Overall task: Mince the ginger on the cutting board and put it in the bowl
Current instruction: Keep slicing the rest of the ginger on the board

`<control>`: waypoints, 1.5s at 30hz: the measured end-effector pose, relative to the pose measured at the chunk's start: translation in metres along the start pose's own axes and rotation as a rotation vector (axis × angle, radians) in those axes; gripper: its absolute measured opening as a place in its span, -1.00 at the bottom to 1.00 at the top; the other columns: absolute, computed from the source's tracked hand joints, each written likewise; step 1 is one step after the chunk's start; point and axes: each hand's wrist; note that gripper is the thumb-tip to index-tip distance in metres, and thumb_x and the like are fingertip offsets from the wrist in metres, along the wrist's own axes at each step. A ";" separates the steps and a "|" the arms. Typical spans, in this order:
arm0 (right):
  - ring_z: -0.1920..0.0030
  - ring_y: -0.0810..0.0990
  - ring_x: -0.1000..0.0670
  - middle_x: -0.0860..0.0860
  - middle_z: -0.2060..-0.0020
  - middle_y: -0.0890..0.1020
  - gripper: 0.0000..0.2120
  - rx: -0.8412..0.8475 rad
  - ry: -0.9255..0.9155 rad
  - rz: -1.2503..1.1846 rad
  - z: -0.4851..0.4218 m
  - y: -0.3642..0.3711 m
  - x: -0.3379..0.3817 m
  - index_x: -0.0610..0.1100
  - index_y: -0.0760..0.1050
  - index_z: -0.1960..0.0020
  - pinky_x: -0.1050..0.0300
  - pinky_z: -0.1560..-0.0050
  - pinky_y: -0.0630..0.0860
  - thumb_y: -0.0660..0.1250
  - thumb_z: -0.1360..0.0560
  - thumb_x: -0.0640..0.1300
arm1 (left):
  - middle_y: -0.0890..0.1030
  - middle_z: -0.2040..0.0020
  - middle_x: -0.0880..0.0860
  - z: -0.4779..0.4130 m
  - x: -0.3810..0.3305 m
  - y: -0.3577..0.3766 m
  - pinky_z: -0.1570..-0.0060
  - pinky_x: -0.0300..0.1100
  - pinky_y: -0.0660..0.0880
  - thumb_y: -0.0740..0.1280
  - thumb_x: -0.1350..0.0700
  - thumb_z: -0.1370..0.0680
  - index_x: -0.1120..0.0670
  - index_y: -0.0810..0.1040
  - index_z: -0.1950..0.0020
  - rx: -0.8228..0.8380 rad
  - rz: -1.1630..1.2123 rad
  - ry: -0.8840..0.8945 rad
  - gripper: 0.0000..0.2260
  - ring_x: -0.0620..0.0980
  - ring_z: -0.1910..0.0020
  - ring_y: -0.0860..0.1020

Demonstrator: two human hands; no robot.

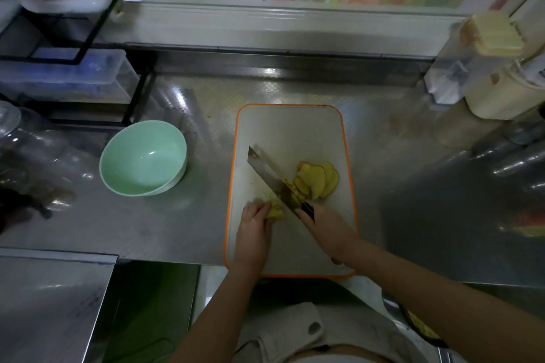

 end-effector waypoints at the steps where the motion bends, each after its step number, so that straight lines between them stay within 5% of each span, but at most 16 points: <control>1: 0.25 0.49 -0.05 0.02 0.33 0.46 -0.77 -0.007 -0.009 -0.003 0.001 0.001 0.000 -0.09 0.36 0.13 0.12 0.26 0.33 0.14 -0.60 0.03 | 0.54 -0.10 0.24 0.000 0.000 -0.001 -0.16 -0.25 0.26 0.35 0.35 -0.44 0.26 0.53 -0.21 0.003 0.002 0.003 -0.66 0.23 -0.12 0.47; 6: 0.28 0.49 -0.03 -0.05 0.31 0.50 -0.74 0.002 -0.026 -0.021 0.010 0.002 0.003 -0.11 0.39 0.16 0.06 0.26 0.36 0.13 -0.60 0.02 | 0.52 -0.17 0.18 0.001 -0.003 -0.007 -0.19 -0.22 0.29 0.37 0.21 -0.47 0.23 0.48 -0.27 0.004 0.030 0.020 -0.63 0.12 -0.19 0.44; 12: 0.35 0.44 0.03 0.09 0.42 0.39 -0.73 0.003 -0.014 0.012 0.014 0.005 0.004 -0.05 0.35 0.22 0.17 0.33 0.29 0.13 -0.60 0.03 | 0.55 -0.12 0.16 0.002 -0.006 -0.010 -0.12 -0.39 0.22 0.28 0.27 -0.52 0.21 0.55 -0.15 -0.024 0.043 -0.024 -0.78 0.09 -0.14 0.47; 19: 0.28 0.47 0.01 0.00 0.33 0.46 -0.77 0.022 -0.016 0.022 0.017 0.006 0.012 -0.08 0.36 0.16 0.17 0.29 0.33 0.11 -0.62 0.00 | 0.57 -0.08 0.16 0.000 -0.006 -0.012 -0.08 -0.35 0.27 0.30 0.27 -0.52 0.21 0.59 -0.13 -0.040 0.030 -0.009 -0.79 0.09 -0.08 0.51; 24: 0.39 0.40 0.07 0.06 0.40 0.39 -0.70 0.061 0.077 0.006 0.011 0.014 0.014 0.01 0.27 0.29 0.21 0.41 0.28 0.11 -0.61 0.03 | 0.60 -0.03 0.18 0.000 -0.008 -0.014 -0.04 -0.40 0.24 0.31 0.31 -0.49 0.23 0.61 -0.08 -0.025 0.014 0.000 -0.80 0.12 -0.04 0.53; 27: 0.34 0.45 0.05 -0.01 0.32 0.46 -0.73 0.051 0.077 0.070 0.006 0.019 0.013 -0.10 0.38 0.16 0.13 0.31 0.38 0.12 -0.61 0.04 | 0.61 0.02 0.20 -0.001 -0.008 -0.014 0.03 -0.44 0.20 0.32 0.36 -0.45 0.25 0.62 -0.03 -0.024 0.018 0.001 -0.81 0.16 0.01 0.55; 32: 0.43 0.35 0.14 0.06 0.41 0.38 -0.69 0.063 0.100 0.035 0.004 0.022 0.010 -0.01 0.26 0.30 0.32 0.46 0.23 0.13 -0.61 -0.01 | 0.61 0.01 0.19 -0.002 -0.008 -0.015 0.00 -0.46 0.19 0.32 0.35 -0.46 0.24 0.62 -0.03 -0.022 0.009 0.005 -0.82 0.13 0.00 0.55; 40: 0.24 0.49 -0.02 0.01 0.30 0.45 -0.78 0.102 0.057 0.022 0.001 0.008 0.004 -0.11 0.37 0.08 0.19 0.31 0.33 0.10 -0.62 0.01 | 0.60 -0.01 0.18 0.000 -0.008 -0.014 0.00 -0.46 0.19 0.33 0.30 -0.49 0.23 0.62 -0.07 -0.030 0.022 -0.011 -0.82 0.11 -0.02 0.54; 45: 0.26 0.47 -0.09 -0.04 0.33 0.46 -0.73 0.044 0.048 0.024 -0.004 0.007 0.007 -0.13 0.38 0.13 0.03 0.25 0.35 0.11 -0.61 0.04 | 0.60 -0.03 0.16 0.002 -0.007 -0.013 -0.05 -0.44 0.21 0.33 0.28 -0.49 0.22 0.61 -0.08 -0.047 0.042 -0.026 -0.82 0.10 -0.04 0.54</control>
Point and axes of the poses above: each hand's wrist, its own z-axis away from the middle knuckle, its own y-axis out of the palm, x = y × z
